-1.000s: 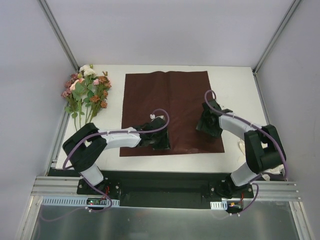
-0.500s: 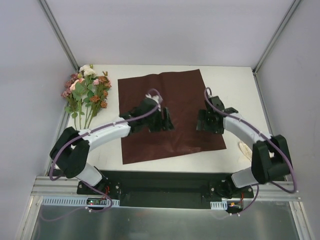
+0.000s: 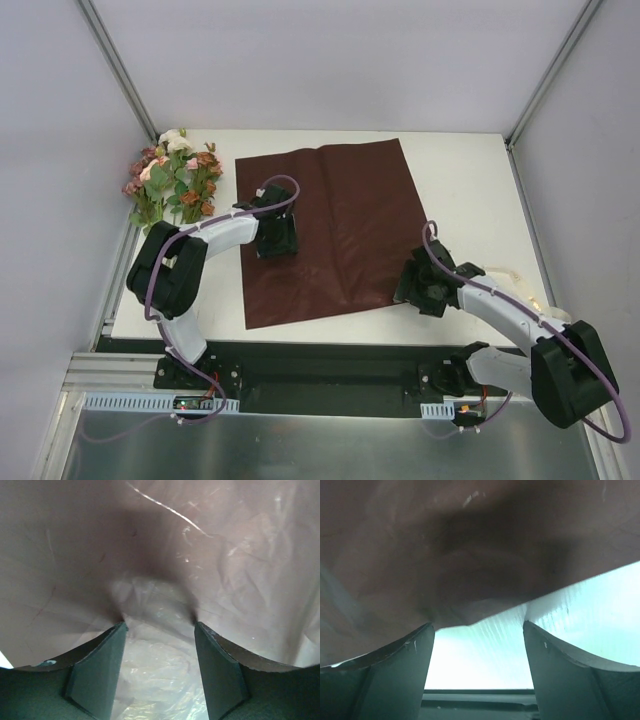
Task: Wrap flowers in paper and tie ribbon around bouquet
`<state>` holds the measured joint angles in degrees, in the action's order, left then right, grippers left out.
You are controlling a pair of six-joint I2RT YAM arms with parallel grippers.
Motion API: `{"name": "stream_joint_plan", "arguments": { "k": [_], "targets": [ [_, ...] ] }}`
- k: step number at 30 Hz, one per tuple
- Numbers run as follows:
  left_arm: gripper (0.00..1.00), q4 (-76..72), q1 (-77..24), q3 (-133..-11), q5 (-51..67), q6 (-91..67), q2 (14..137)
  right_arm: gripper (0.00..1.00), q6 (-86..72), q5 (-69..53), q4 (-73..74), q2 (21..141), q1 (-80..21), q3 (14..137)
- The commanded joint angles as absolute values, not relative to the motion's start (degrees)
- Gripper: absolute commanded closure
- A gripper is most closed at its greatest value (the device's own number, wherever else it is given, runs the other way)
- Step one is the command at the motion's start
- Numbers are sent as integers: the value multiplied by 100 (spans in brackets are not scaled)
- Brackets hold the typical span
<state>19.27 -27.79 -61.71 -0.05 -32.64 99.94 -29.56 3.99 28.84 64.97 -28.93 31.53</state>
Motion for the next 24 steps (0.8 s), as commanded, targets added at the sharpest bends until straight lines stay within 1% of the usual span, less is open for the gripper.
{"name": "stream_joint_plan", "arguments": {
  "k": [1,5,9,11,12,16,18,19,20,21,22,23,24],
  "targets": [
    [43,2188,-2952,-6223,-52,-3331,10037,25,-3305,185,2365,6731,-2541,3085],
    [43,2145,-3225,-6144,-9,-3436,10089,24,-3130,53,2084,7022,-2119,3076],
    [43,2039,-3769,-6239,298,-3542,10353,24,-2585,53,1960,7434,-1339,3436],
    [44,2022,-3963,-6415,413,-3612,10572,23,-2226,53,1969,7663,-1065,3839],
    [44,1995,-4060,-6468,491,-3717,10617,23,-2093,61,1977,8003,-837,4032],
    [44,1890,-4298,-6531,624,-3902,10600,21,-1407,149,2468,8673,-686,5052],
    [39,1898,-4289,-6434,615,-3807,10249,19,-1162,359,2882,8675,-686,5405],
    [34,1916,-4272,-6390,641,-3745,10074,18,-1073,465,2979,8422,-703,5431],
    [31,1925,-4176,-6259,711,-3701,9629,17,-985,666,3075,8263,-729,5379],
    [24,1934,-4079,-6162,799,-3631,9372,14,-871,746,3111,8088,-747,5327],
    [20,1942,-3948,-6039,913,-3595,9091,13,-783,808,3164,7868,-773,5283],
    [15,1968,-3555,-5812,1262,-3543,8522,13,-695,791,3208,7475,-878,5247],
    [1,2012,-3316,-5705,1414,-3429,8238,12,-616,730,3199,7236,-983,5125]
  ]
}}
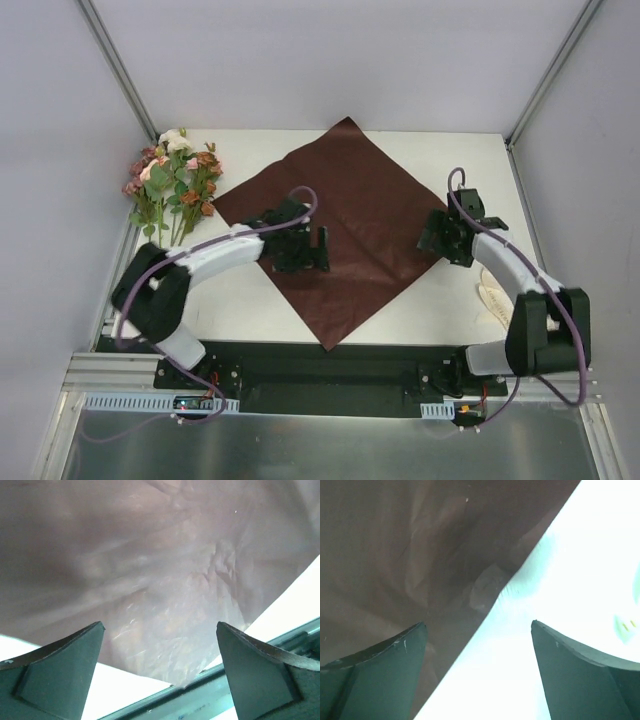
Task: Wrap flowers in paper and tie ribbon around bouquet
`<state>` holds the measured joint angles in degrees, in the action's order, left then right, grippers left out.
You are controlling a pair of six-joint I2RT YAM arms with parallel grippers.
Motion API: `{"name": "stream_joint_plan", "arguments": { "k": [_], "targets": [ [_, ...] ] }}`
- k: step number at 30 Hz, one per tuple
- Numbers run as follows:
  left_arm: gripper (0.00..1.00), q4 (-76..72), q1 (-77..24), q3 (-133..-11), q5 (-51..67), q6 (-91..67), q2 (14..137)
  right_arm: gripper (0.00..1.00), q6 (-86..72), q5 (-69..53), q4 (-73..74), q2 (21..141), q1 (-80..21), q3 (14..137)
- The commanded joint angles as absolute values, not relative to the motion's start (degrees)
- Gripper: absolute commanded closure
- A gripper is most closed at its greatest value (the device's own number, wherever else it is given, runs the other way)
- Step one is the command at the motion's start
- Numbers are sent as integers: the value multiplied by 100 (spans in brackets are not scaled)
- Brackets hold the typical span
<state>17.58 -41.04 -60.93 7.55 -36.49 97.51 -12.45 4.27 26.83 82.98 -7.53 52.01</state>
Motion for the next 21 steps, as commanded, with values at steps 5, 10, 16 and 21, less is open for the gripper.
{"name": "stream_joint_plan", "arguments": {
  "k": [5,10,16,21],
  "targets": [
    [1,3378,-1655,-5825,1565,-2585,6971,10,-465,-234,2910,6557,-2368,5027],
    [27,3946,314,-6275,935,-1741,7319,13,-518,-932,2417,6986,-3786,5220],
    [46,3877,1904,-6978,713,-1468,8952,18,-387,-1484,2198,7435,-4412,5388],
    [46,3823,2188,-7970,308,-1169,9983,18,-150,-1687,2259,7453,-4351,5344]
  ]
}}
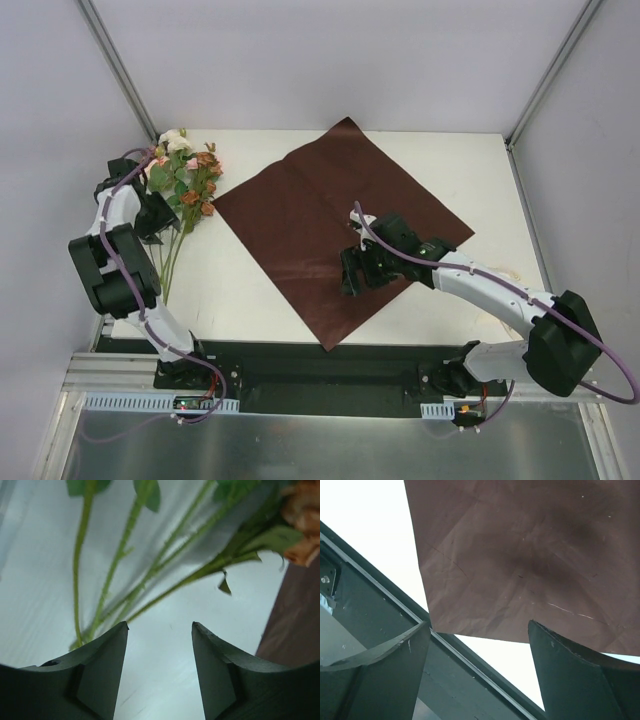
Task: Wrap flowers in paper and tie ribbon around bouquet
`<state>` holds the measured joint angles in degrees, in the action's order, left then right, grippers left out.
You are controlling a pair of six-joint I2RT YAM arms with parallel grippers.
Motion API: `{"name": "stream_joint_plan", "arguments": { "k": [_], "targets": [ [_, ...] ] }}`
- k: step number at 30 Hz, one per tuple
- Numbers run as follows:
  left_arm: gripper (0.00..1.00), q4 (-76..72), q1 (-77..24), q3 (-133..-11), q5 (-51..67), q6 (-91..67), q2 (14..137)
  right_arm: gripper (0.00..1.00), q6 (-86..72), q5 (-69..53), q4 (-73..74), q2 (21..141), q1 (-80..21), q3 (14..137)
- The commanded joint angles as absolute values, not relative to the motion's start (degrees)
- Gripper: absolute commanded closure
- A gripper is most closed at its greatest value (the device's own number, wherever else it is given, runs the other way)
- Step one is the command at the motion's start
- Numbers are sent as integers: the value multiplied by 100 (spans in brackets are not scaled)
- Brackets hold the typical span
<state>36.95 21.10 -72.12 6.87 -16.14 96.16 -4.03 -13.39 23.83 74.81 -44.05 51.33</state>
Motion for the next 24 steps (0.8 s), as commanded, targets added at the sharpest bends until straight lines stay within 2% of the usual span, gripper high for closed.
{"name": "stream_joint_plan", "arguments": {
  "k": [1,6,11,19,24],
  "targets": [
    [45,3841,2188,-8233,195,-1073,10263,18,-106,-1722,2267,7436,-4324,5335],
    [46,3902,2197,-8604,-280,-660,10696,18,-79,-2206,2224,7243,-3964,5248],
    [52,3981,2188,-8719,-685,-422,11074,20,-62,-2381,2180,7145,-3806,5133],
    [58,3973,2180,-8684,-694,-158,11417,20,-70,-2408,2100,7163,-3788,5080],
    [68,3929,2066,-8701,-782,-150,11601,20,-62,-2329,2074,7119,-3744,5089]
  ]
}}
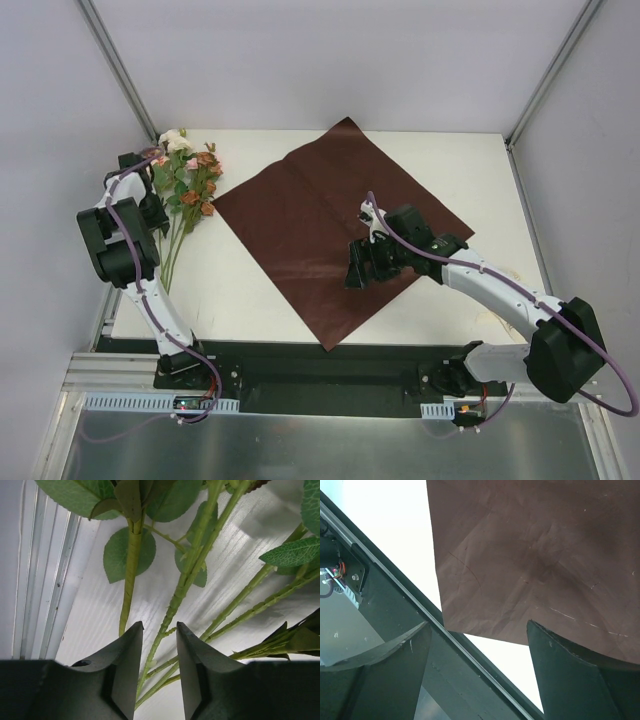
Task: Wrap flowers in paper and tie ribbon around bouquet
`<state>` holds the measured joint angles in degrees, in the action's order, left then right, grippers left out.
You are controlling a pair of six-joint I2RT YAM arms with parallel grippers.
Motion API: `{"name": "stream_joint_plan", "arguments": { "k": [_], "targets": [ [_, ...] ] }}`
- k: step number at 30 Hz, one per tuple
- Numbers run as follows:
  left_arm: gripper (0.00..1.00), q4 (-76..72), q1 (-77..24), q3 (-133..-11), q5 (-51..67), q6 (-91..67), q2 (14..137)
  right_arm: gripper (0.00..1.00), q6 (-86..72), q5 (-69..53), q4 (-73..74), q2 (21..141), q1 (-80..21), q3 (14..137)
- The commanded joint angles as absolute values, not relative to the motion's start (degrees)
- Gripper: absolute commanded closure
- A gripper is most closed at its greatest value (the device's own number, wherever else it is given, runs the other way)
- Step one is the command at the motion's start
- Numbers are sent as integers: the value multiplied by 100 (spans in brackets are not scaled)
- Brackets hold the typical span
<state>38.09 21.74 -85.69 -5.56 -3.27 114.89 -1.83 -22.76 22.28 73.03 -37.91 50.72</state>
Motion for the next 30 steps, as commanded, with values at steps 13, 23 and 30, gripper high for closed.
{"name": "stream_joint_plan", "arguments": {
  "k": [13,23,30],
  "targets": [
    [100,3858,1363,-8473,-2214,-307,11567,20,-105,-2162,2074,7066,-3700,5019],
    [100,3841,1362,-8130,-2636,-448,10557,20,-123,-2074,2074,7049,-3691,4966],
    [100,3797,1327,-7946,-2575,-492,9617,20,-141,-2030,2083,7075,-3683,4957]
  ]
}}
